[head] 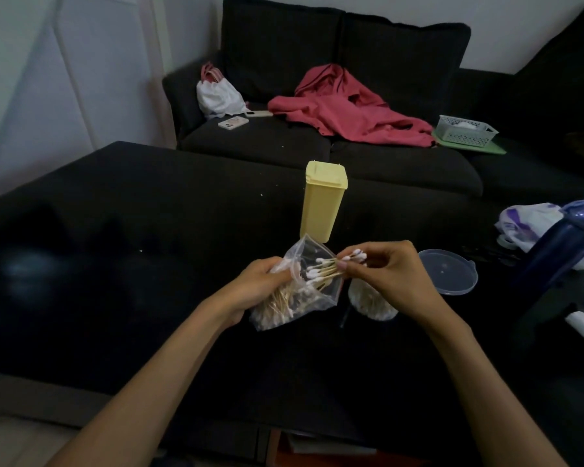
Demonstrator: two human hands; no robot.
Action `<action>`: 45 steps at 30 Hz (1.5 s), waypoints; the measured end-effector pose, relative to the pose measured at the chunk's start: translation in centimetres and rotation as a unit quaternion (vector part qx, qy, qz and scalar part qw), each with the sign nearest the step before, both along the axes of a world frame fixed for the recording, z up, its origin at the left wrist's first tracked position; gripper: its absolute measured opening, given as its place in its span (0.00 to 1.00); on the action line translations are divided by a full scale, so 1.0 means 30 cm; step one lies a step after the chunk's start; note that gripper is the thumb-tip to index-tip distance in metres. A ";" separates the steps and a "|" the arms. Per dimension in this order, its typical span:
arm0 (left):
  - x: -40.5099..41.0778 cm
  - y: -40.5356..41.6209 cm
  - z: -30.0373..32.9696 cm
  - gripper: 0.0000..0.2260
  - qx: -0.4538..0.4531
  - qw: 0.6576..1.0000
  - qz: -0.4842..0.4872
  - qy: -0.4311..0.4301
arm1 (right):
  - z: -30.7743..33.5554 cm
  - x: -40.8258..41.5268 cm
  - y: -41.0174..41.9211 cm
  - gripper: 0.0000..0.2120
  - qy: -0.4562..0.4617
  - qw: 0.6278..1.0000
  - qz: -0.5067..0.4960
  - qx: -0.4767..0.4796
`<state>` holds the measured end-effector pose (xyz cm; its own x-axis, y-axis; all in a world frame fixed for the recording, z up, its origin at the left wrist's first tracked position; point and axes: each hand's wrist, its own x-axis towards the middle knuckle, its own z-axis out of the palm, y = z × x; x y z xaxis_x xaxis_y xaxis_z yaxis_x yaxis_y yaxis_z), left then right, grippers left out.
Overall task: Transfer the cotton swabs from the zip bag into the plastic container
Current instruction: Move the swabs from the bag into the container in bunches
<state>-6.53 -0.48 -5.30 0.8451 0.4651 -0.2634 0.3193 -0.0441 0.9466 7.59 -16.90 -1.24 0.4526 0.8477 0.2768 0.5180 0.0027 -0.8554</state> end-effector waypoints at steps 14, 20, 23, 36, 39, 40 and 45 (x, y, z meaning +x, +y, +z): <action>-0.009 -0.002 0.013 0.13 -0.021 1.000 0.022 0.006 | 0.011 0.008 -0.002 0.06 0.040 0.995 -0.053 0.080; -0.001 0.022 -0.011 0.10 0.037 0.998 0.040 0.043 | 0.025 0.013 -0.004 0.05 0.130 0.983 -0.076 0.104; 0.003 0.042 -0.036 0.15 0.191 0.972 0.062 0.124 | 0.026 0.008 -0.004 0.05 0.143 0.982 -0.079 0.095; -0.001 -0.030 0.103 0.28 0.381 0.914 0.130 0.051 | 0.053 0.091 -0.037 0.05 0.159 0.968 -0.168 0.095; 0.097 -0.093 0.182 0.22 0.243 0.967 0.081 -0.005 | 0.076 0.141 -0.039 0.04 0.170 0.965 -0.177 0.088; 0.137 -0.116 0.196 0.23 0.219 0.974 0.066 -0.003 | 0.080 0.156 -0.043 0.05 0.173 0.964 -0.181 0.087; 0.300 -0.222 0.193 0.29 0.198 0.979 0.021 0.037 | 0.057 0.175 -0.079 0.05 0.155 0.954 -0.247 0.063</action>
